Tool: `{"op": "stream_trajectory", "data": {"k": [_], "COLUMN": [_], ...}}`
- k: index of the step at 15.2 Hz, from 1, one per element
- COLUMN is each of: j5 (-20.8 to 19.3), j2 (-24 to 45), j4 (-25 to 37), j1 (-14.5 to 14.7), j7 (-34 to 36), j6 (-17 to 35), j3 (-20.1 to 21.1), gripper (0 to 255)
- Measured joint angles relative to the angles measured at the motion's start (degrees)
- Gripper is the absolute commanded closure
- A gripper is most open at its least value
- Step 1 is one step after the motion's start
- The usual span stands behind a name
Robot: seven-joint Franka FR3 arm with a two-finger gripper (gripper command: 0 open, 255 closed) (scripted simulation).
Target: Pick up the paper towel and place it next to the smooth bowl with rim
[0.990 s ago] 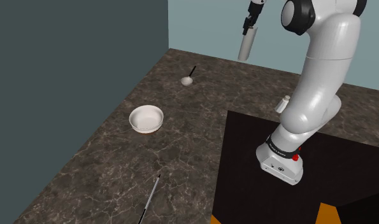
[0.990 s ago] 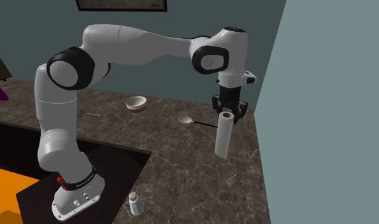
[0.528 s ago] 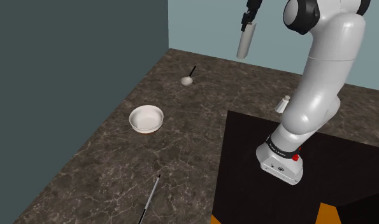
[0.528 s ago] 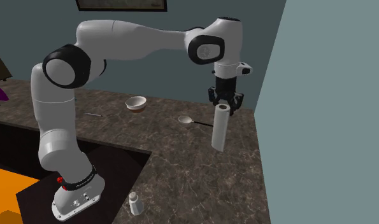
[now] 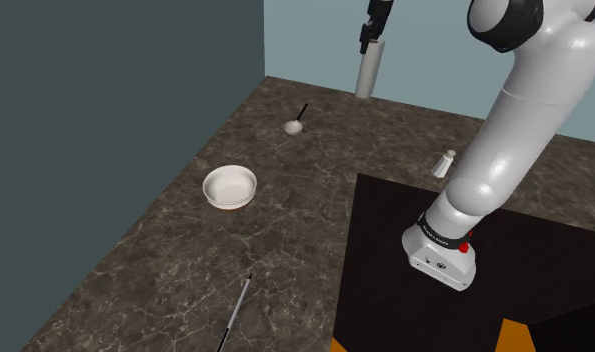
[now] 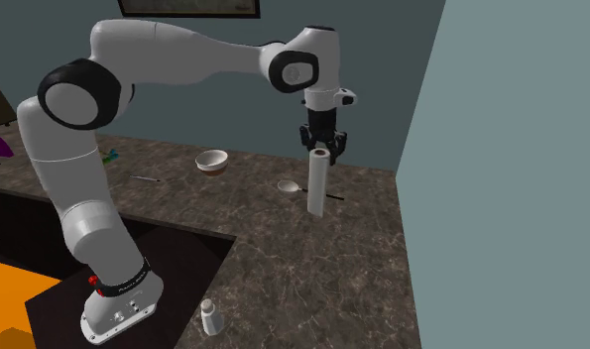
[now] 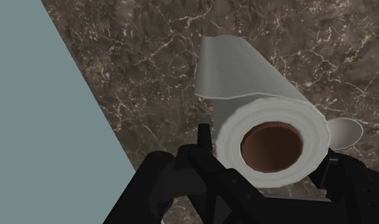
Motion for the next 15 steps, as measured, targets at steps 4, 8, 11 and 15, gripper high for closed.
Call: {"op": "stream_trajectory", "data": {"k": [4, 8, 11, 15], "j5": [-1.89, -3.39, -3.78, -4.47], "j2": [-2.74, -4.84, -4.84, -5.41], "j4": [-2.68, -5.38, -5.60, -5.85], "j1": [3.40, 6.78, 8.92, 11.76], "j7": [5.76, 11.96, 16.03, 21.48], "j6": [0.23, 0.94, 1.05, 0.63], "j3": [2.15, 4.77, 6.62, 9.10], "gripper": [255, 255, 255, 255]}}
